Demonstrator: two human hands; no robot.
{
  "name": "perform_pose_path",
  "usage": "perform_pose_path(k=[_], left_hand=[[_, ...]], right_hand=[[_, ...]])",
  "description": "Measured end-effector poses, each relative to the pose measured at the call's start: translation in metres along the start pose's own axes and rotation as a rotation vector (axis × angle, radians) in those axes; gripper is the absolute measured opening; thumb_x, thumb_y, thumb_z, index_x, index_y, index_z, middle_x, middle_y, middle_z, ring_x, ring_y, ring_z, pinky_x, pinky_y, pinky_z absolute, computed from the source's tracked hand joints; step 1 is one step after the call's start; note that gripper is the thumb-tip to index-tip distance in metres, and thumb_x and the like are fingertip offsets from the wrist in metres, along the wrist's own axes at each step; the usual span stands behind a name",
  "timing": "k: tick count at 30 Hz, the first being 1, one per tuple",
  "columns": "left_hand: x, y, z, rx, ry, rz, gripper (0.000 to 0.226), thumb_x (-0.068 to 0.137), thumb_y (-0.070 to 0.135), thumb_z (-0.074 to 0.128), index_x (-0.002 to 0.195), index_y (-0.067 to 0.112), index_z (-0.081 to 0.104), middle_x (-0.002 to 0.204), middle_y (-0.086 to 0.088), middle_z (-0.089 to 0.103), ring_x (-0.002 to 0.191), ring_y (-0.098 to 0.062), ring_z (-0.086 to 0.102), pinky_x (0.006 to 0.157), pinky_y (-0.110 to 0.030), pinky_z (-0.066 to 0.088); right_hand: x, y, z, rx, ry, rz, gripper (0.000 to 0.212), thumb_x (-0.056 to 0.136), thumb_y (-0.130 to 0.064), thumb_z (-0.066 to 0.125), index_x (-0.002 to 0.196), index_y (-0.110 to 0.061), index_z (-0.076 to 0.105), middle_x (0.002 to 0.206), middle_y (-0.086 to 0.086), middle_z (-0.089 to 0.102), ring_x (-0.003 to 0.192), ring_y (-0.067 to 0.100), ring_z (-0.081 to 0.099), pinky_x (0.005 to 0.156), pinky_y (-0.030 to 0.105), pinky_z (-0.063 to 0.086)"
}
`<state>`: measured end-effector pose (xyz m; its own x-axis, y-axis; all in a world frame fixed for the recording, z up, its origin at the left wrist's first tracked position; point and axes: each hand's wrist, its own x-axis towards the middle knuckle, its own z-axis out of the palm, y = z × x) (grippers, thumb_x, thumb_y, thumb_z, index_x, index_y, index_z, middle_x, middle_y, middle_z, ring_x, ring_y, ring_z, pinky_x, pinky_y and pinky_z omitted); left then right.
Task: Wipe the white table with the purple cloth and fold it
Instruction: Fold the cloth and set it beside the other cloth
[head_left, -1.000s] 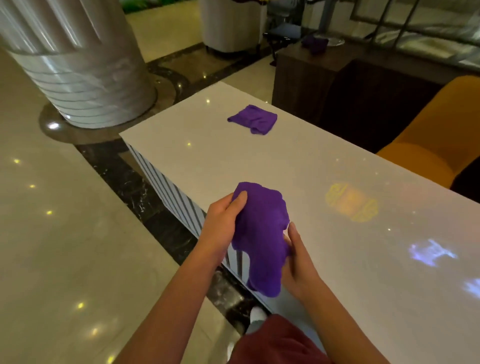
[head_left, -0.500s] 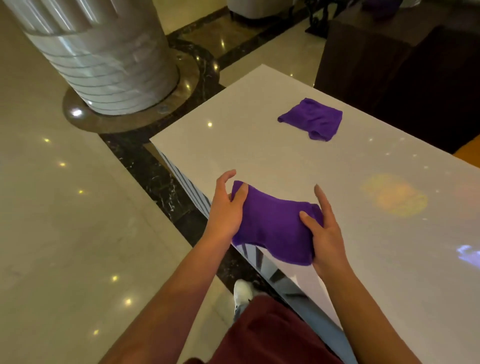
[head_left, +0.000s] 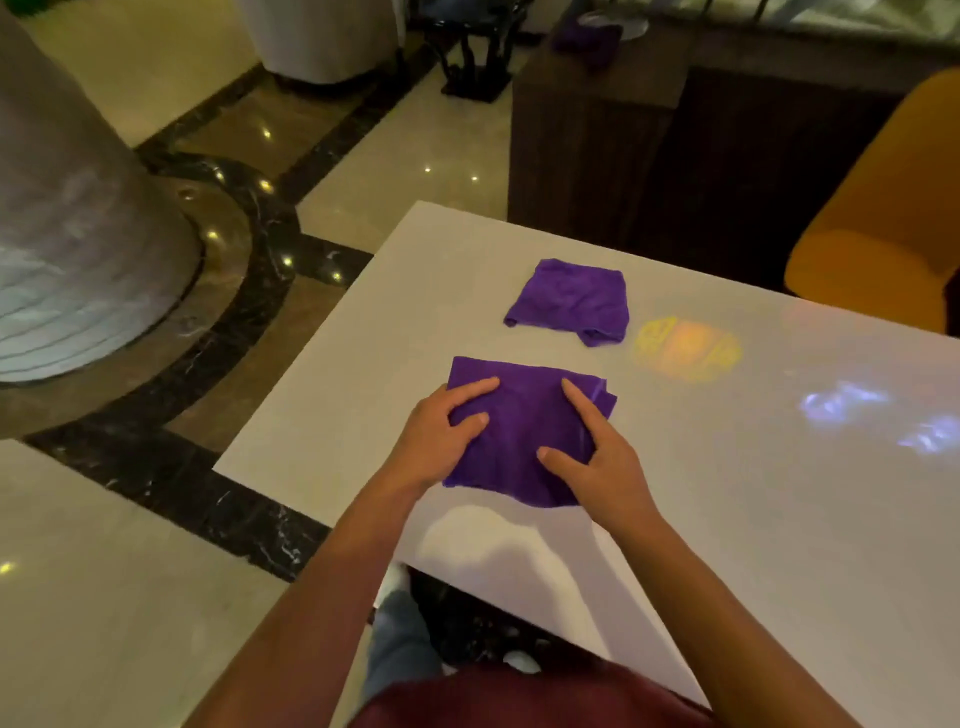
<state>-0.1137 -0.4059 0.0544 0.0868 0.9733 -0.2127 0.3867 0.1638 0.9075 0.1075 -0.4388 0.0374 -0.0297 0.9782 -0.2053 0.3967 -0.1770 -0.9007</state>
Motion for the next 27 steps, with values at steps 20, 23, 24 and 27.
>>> perform_pose_path(k=[20, 23, 24, 27], left_hand=[[0.339, -0.042, -0.150, 0.634, -0.204, 0.151, 0.088, 0.098, 0.029, 0.071, 0.166, 0.030, 0.015, 0.158, -0.017, 0.032, 0.139, -0.037, 0.048, 0.110, -0.046, 0.045], [0.376, -0.056, -0.143, 0.686, -0.247, 0.128, 0.088, 0.098, 0.030, 0.071, 0.166, 0.031, 0.014, 0.159, -0.016, 0.032, 0.138, -0.037, 0.049, 0.110, -0.045, 0.046], [0.386, -0.062, -0.139, 0.700, -0.260, 0.120, 0.088, 0.099, 0.030, 0.070, 0.166, 0.032, 0.013, 0.159, -0.015, 0.032, 0.138, -0.036, 0.050, 0.110, -0.045, 0.047], [0.408, -0.080, -0.130, 0.748, -0.279, 0.112, 0.087, 0.099, 0.033, 0.070, 0.165, 0.033, 0.013, 0.158, -0.014, 0.032, 0.134, -0.034, 0.053, 0.108, -0.044, 0.049]], right_hand=[[0.326, -0.083, 0.132, -0.727, 0.174, 0.210, 0.094, 0.104, -0.024, 0.067, 0.170, -0.028, 0.001, 0.147, 0.014, 0.054, 0.121, 0.028, 0.063, 0.091, 0.040, 0.060], [0.359, -0.072, 0.131, -0.807, 0.107, 0.255, 0.096, 0.102, -0.026, 0.069, 0.170, -0.026, 0.000, 0.148, 0.017, 0.052, 0.126, 0.032, 0.060, 0.092, 0.043, 0.059], [0.368, -0.066, 0.130, -0.816, 0.081, 0.269, 0.097, 0.102, -0.026, 0.070, 0.170, -0.026, 0.000, 0.151, 0.018, 0.049, 0.129, 0.033, 0.058, 0.094, 0.044, 0.059], [0.387, -0.052, 0.127, -0.836, 0.002, 0.277, 0.097, 0.101, -0.028, 0.071, 0.170, -0.028, 0.003, 0.165, 0.015, 0.037, 0.141, 0.034, 0.051, 0.106, 0.046, 0.055]])
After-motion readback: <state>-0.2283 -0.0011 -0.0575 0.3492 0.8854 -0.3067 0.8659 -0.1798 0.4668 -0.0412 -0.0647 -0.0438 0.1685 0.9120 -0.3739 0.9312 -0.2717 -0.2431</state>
